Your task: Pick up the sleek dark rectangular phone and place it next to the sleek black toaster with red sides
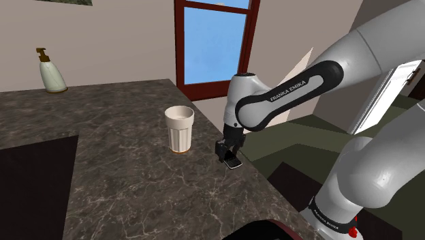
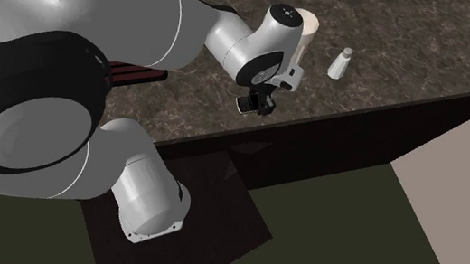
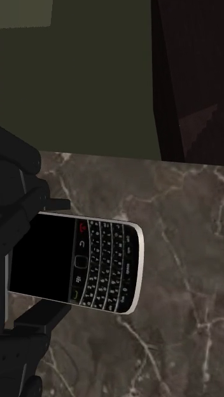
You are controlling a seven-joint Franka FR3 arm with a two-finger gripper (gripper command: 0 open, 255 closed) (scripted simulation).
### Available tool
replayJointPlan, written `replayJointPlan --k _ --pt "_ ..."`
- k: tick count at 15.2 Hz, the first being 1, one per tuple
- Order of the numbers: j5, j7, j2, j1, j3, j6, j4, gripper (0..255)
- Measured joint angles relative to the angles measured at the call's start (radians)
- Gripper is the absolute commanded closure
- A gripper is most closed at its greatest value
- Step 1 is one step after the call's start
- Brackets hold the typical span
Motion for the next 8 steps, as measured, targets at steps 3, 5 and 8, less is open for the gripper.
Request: replayJointPlan --k 3,5,8 --pt "0.0 0.0 0.0 0.0 0.0 0.0 0.0 255" --pt "0.0 0.001 0.0 0.0 0.0 0.0 0.0 255" --pt "0.0 0.0 -0.006 0.001 0.0 -0.008 0.002 255"
